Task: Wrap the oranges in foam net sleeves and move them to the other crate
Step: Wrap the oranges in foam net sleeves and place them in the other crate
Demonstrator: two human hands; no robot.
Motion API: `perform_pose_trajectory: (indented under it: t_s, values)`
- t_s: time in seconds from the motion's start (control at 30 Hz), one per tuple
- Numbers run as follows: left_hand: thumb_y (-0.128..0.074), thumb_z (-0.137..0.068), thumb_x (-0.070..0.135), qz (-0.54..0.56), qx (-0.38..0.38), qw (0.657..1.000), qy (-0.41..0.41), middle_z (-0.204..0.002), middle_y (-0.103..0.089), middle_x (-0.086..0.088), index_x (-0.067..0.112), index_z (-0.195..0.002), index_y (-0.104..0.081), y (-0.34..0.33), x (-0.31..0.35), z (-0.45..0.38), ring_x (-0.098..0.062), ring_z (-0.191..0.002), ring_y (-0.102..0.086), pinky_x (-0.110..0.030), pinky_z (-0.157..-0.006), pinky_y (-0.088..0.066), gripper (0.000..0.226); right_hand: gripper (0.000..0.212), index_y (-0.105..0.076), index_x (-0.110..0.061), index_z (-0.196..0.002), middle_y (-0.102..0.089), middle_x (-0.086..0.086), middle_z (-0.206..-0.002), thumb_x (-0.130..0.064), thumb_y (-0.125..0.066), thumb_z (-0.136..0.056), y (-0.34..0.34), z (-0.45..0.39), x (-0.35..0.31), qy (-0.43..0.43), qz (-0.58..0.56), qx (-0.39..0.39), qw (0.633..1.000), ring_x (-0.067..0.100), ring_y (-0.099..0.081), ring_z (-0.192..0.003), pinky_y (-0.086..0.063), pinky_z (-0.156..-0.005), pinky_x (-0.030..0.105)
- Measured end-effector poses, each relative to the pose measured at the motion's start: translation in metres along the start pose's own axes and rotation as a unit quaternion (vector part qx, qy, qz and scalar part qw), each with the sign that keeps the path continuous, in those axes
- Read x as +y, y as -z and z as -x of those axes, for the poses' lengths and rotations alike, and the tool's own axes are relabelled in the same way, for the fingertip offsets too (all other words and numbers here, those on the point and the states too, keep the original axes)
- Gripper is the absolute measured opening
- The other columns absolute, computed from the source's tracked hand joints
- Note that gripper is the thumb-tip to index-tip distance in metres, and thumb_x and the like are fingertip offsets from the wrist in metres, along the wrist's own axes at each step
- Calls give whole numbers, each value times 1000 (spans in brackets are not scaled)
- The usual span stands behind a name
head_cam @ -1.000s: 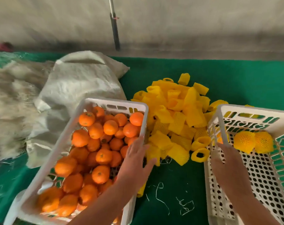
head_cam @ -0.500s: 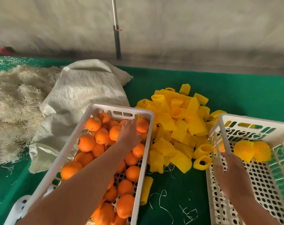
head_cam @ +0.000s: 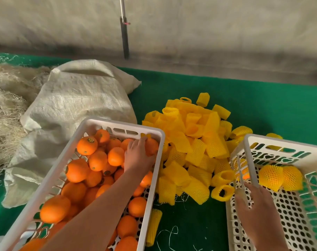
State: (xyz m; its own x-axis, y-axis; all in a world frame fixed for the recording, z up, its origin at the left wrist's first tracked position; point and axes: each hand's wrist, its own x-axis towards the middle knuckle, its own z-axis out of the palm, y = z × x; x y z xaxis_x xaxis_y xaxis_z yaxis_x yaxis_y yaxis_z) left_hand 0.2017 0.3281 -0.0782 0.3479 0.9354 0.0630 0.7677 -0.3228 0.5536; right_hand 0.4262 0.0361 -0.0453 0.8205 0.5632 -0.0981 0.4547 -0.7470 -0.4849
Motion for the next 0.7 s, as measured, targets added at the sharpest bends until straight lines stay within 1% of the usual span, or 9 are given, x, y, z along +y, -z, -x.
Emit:
perform_pose_trajectory:
  t_s: [0.1,0.17,0.23,0.33,0.4,0.47,0.5,0.63,0.7]
  values:
    - [-82,-79,51,108,49,993,27,-135,-59,9,28,-141,-51,13,1,10,-12,-129,-48,-34,-105,-46,73,50,-55,-21,-141,-47,14,-144,-33,-71,-95,0,0,-1,-7,-1,-2,1000,34,-55,-124,-52,-95,55]
    - [-81,-78,54,271,32,958,86,-123,-63,23,41,-131,-56,28,8,21,3,-117,-56,-28,-93,-51,60,51,-55,-20,-141,-47,15,-144,-33,-71,-94,0,1,-2,-10,3,-2,1000,35,-56,-124,-52,-95,55]
    - [-76,-82,53,499,-27,852,156,-120,-70,15,41,-125,-62,40,19,34,-9,-116,-65,-37,-90,-56,47,51,-56,-18,-140,-47,16,-144,-32,-73,-94,1,1,-3,-6,7,-2,1000,36,-57,-123,-52,-94,55]
    - [-63,-92,40,709,-114,665,205,-133,-67,-16,22,-142,-55,50,28,48,-34,-123,-65,-49,-99,-52,54,52,-57,-18,-139,-48,15,-142,-29,-76,-92,2,3,-6,-4,13,-3,1000,36,-58,-121,-53,-92,54]
    - [-59,-93,36,757,-168,604,185,-139,-61,-25,18,-149,-46,57,35,54,-36,-122,-63,-47,-98,-48,60,53,-57,-18,-139,-49,14,-140,-30,-76,-91,3,4,-9,-6,19,1,1000,33,-58,-119,-53,-91,52]
    - [-66,-88,37,754,-205,603,161,-140,-59,-26,18,-149,-47,57,44,59,-38,-114,-63,-43,-89,-50,67,54,-57,-18,-139,-50,13,-140,-30,-77,-91,5,5,-11,-7,23,5,1000,31,-58,-118,-54,-91,51]
    - [-72,-84,38,736,-216,625,147,-139,-60,-24,19,-148,-50,56,49,61,-37,-111,-65,-42,-85,-52,70,55,-57,-17,-140,-49,13,-140,-29,-78,-90,5,5,-13,-6,24,4,1000,31,-58,-119,-54,-92,51]
    - [-85,-75,42,616,-219,751,92,-118,-70,-13,32,-127,-64,39,74,64,-35,-100,-72,-38,-75,-58,57,56,-56,-19,-141,-49,8,-139,-30,-78,-90,7,6,-15,-1,30,0,1000,24,-56,-118,-53,-93,44]
    - [-88,-68,47,549,-206,808,60,-110,-71,0,42,-120,-64,30,84,61,-26,-93,-73,-37,-70,-61,58,58,-56,-22,-140,-49,5,-137,-31,-80,-89,5,4,-15,-2,29,7,1000,21,-56,-113,-52,-91,40]
